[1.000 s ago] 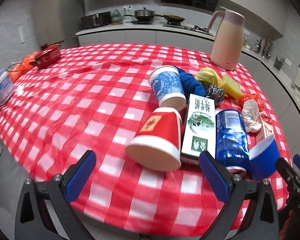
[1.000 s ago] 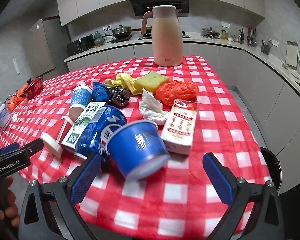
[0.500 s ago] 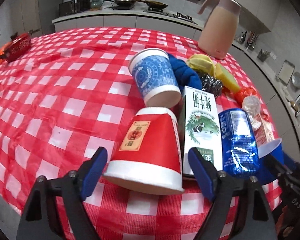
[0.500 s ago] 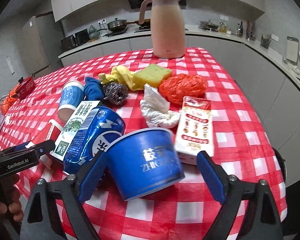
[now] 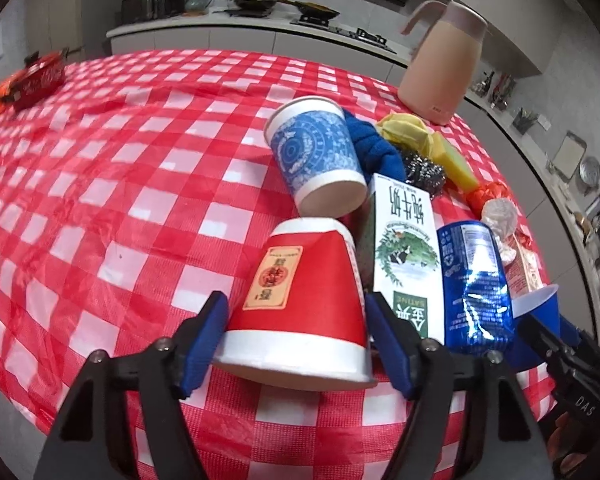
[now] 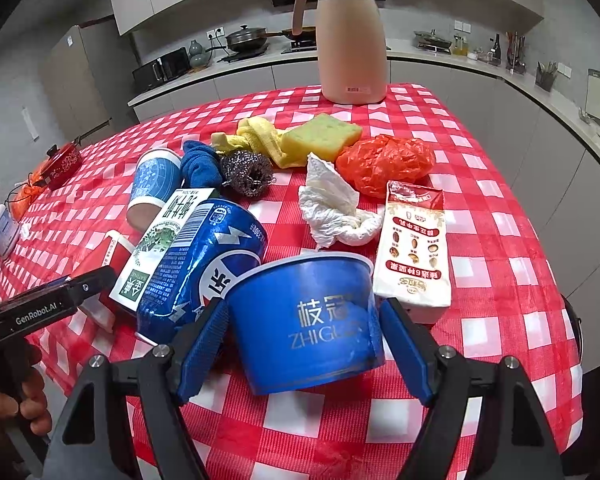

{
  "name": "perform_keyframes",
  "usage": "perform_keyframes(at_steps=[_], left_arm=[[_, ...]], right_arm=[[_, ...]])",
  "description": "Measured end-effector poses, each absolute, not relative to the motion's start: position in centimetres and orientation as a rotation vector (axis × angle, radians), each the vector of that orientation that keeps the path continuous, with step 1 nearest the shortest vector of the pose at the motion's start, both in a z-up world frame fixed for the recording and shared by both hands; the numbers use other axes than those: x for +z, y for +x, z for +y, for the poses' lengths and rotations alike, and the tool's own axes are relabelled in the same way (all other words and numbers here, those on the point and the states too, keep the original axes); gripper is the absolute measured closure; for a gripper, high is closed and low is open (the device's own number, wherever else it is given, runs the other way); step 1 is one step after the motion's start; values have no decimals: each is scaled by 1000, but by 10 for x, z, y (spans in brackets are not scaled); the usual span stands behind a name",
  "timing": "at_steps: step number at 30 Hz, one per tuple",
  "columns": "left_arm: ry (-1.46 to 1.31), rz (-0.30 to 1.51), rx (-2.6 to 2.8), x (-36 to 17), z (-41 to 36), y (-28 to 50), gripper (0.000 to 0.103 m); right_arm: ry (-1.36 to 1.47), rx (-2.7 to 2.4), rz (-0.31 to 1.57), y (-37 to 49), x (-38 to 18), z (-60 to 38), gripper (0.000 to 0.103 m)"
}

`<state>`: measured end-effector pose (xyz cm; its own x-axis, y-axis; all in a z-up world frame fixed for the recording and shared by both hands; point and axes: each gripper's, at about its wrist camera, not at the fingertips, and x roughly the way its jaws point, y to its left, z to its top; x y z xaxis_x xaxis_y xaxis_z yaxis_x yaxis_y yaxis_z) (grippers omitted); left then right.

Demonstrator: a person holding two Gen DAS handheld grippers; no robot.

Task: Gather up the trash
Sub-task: 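Move both tools toward the trash on the checked table, then grasp the red paper cup with the left tool while the right tool grasps the blue bowl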

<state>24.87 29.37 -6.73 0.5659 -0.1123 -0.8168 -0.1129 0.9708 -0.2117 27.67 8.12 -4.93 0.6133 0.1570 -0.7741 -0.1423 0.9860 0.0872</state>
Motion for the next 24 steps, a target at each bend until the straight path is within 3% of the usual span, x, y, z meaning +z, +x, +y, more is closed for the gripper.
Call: perform_keyframes(at_steps=[13,18,24], left_arm=[[-271,923,-29,-61,298,241,45],[-254,931,-25,-63,296,239,44],[-240,971,-2,-73,294,242,31]], right_arm=[[104,183,883,270,-48,70,26],[102,181,878,267,-44,70,27],[88,189,879,266,-45,73,26]])
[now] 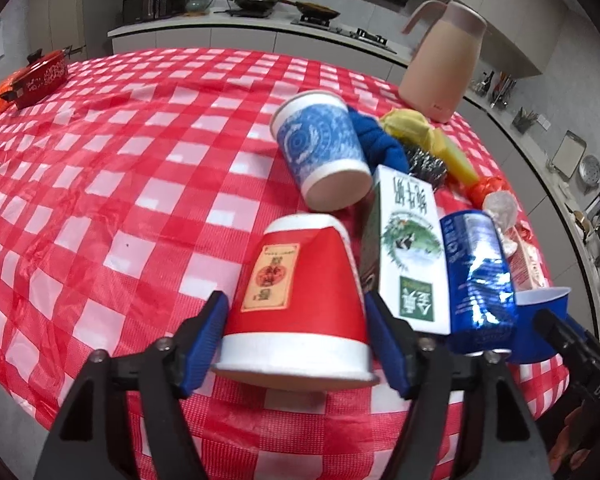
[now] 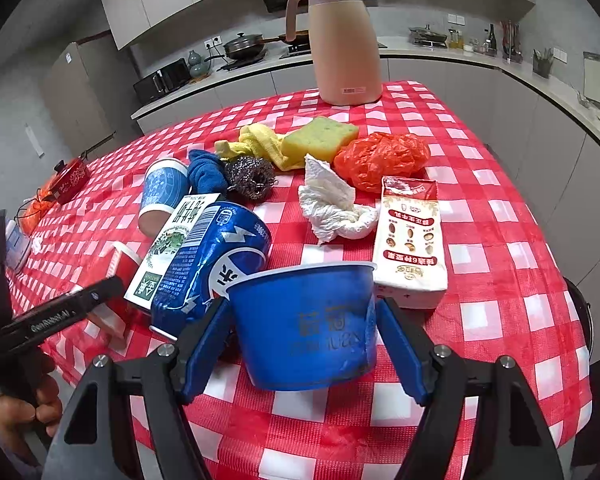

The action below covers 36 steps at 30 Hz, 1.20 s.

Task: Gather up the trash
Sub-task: 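Grasp the red paper cup with the left tool while the right tool grasps the blue bowl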

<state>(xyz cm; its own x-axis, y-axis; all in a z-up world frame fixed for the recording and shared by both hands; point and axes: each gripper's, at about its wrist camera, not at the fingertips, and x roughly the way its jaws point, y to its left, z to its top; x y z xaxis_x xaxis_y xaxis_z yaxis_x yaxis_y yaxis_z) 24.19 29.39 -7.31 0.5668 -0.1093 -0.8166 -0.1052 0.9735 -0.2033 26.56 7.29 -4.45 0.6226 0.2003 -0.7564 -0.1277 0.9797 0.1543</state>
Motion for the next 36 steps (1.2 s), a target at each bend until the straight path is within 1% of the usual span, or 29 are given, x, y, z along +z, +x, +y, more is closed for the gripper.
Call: perform_keyframes(at_steps=[3,6,8,10,17,22,23,24,25,29,30,31,33,34,35,36], left_arm=[[-241,964,-22,-75,294,241,33],[-233,947,-36,-72,292,240,40],[-239,926,-46,-69,293,238,46],[-246,915,-53,-66,295,237,50],[-270,880,-62,-56,301,231,52],[-257,824,-103,-33,291,226,52],[-254,818,-116,-30,288,227,52],[-253,813,-130,-27,283,228,52],[-246,812,-145,-25,278,230,52],[-232,843,-163,-32,270,236,52],[-225,847,-160,-34,269,237,52],[-218,847,-156,-36,270,237,52],[-223,849,-151,-36,274,237,52],[-226,846,-144,-36,276,238,52],[-220,842,-136,-36,279,238,52],[-220,840,-131,-36,281,238,52]], right_arm=[[94,188,878,267,-46,73,26],[110,195,893,271,-48,72,25],[127,204,899,272,-50,70,25],[126,203,898,272,-50,71,26],[158,199,848,265,-38,68,30],[177,186,820,261,-27,60,33],[187,183,814,259,-25,57,48],[199,194,823,260,-24,55,73],[215,199,841,262,-25,52,102],[190,224,951,273,-45,54,101],[227,230,958,274,-47,52,101],[246,234,953,274,-48,50,96],[256,229,934,275,-42,48,68],[270,230,908,274,-36,45,35],[274,226,878,273,-31,45,15],[264,213,844,272,-23,46,14]])
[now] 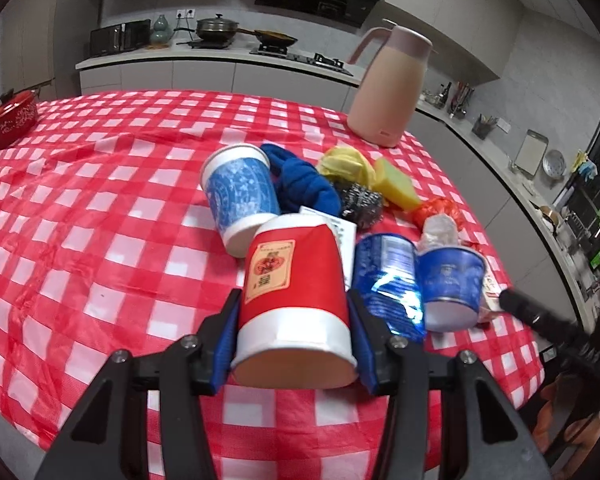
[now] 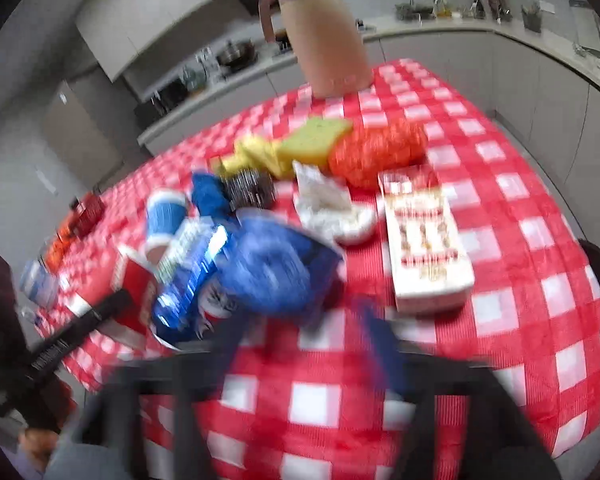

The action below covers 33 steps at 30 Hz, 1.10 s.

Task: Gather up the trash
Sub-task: 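Grasp the red paper cup with the left tool while the right tool grasps the blue bowl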

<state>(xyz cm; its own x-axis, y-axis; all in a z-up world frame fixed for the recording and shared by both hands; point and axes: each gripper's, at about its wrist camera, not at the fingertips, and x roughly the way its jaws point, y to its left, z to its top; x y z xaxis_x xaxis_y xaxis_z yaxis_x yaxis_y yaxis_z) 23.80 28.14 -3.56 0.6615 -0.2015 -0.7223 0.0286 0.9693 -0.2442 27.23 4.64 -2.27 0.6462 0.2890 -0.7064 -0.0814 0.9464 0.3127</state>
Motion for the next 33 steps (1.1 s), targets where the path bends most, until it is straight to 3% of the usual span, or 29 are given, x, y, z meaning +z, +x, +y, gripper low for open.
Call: perform_keyframes(at_steps=[16,19,21,27,33], left_arm=[[-247,830,-135,-37,302,248,50],[-246,832,-143,-37,302,249,50],[-247,834,-141,-37,302,250,50],[-251,883,-99,-47,309,248,40],[-309,954,-79,-72,321,251,37]], right_arm=[[355,142,982,316,-62,71,14],[323,153,985,319,-64,78,22],[297,155,981,318,-63,81,23],[190,151,952,310,-54,88,24],[131,160,965,301,-53,87,24]])
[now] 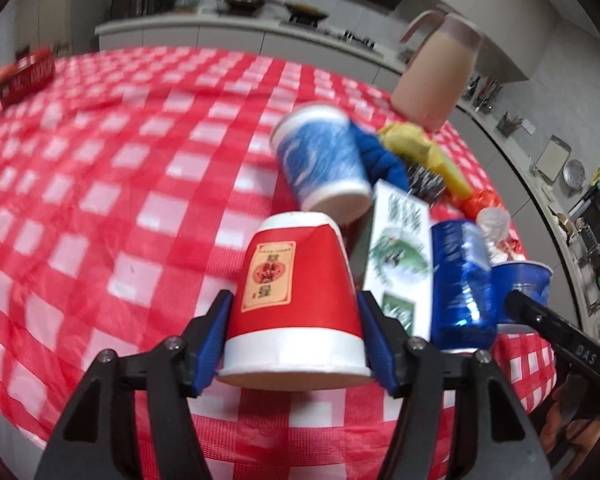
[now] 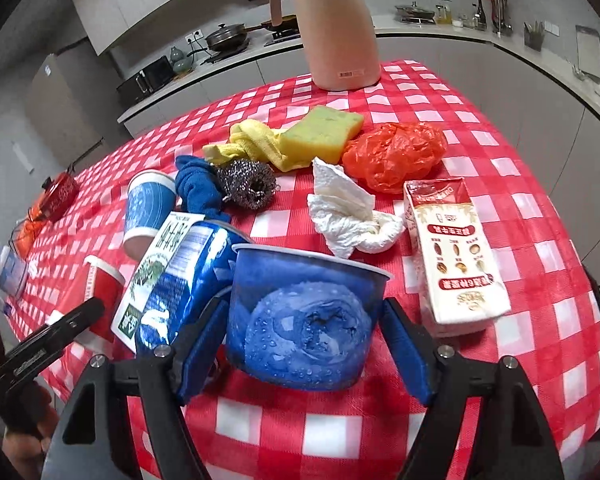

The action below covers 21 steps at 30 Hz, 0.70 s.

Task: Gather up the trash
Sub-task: 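Grasp the red paper cup with the left tool while the right tool grasps the blue bowl, then carry the red cup and blue bowl to the black bin and release both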

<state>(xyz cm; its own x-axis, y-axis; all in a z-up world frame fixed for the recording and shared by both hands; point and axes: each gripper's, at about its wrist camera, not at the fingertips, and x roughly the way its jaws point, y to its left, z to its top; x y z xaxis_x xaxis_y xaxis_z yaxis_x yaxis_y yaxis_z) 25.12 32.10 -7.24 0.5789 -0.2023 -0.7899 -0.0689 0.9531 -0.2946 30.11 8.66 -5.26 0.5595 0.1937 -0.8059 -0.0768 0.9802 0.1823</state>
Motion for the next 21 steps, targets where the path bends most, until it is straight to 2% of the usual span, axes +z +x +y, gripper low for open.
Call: perform_keyframes(at_steps=[3,7,21], left_arm=[[-323,959,-77,-73,324,251,38],[-324,927,-91,-67,324,245,51],[-297,778,-193,-16,288,238,53]], right_arm=[[125,167,977,302,-58,88,24],[153,193,997,305,-61,87,25],[197,165,862,278,-25,54,26]])
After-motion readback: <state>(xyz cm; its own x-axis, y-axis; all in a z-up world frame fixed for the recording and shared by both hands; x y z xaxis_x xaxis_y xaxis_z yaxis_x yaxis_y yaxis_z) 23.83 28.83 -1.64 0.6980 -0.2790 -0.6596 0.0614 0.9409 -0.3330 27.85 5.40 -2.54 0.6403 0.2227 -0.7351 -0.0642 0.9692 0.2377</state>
